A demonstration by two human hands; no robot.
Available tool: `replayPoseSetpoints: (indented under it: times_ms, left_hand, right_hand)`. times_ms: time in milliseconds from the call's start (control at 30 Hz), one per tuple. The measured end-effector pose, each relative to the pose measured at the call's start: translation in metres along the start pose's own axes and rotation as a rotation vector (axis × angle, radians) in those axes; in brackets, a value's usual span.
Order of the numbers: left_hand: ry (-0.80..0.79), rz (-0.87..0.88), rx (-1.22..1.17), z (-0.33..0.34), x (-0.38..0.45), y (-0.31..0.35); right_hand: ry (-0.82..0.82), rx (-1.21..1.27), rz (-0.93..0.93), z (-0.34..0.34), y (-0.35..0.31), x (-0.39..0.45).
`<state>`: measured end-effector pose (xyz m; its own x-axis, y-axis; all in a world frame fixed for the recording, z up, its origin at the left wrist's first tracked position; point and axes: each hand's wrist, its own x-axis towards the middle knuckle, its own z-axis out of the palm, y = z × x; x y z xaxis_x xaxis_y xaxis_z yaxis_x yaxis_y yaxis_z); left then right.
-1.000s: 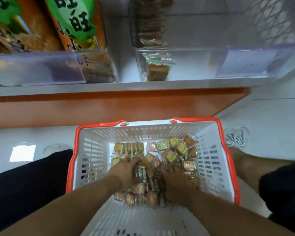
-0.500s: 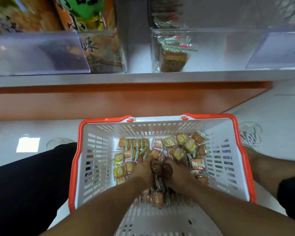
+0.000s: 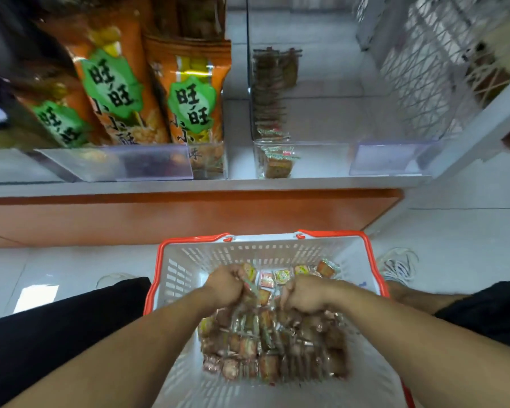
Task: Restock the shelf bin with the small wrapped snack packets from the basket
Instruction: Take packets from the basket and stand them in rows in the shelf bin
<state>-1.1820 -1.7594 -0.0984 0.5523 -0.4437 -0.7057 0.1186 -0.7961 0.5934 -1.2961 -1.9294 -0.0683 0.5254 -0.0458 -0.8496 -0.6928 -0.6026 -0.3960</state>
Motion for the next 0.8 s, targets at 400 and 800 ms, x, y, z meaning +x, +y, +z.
replayPoseSetpoints:
  times_ms: [400, 800]
  left_hand:
    - [-0.384, 0.202, -0.263, -0.096, -0.113, 0.122]
    - [-0.43, -0.011, -0.674, -0.063, -0.12, 0.129]
  right_hand:
    - [-0.147, 0.193, -0.466, -0.14, -0.089, -0.18]
    - [-0.069, 0.158, -0.481, -0.115, -0.094, -0.155]
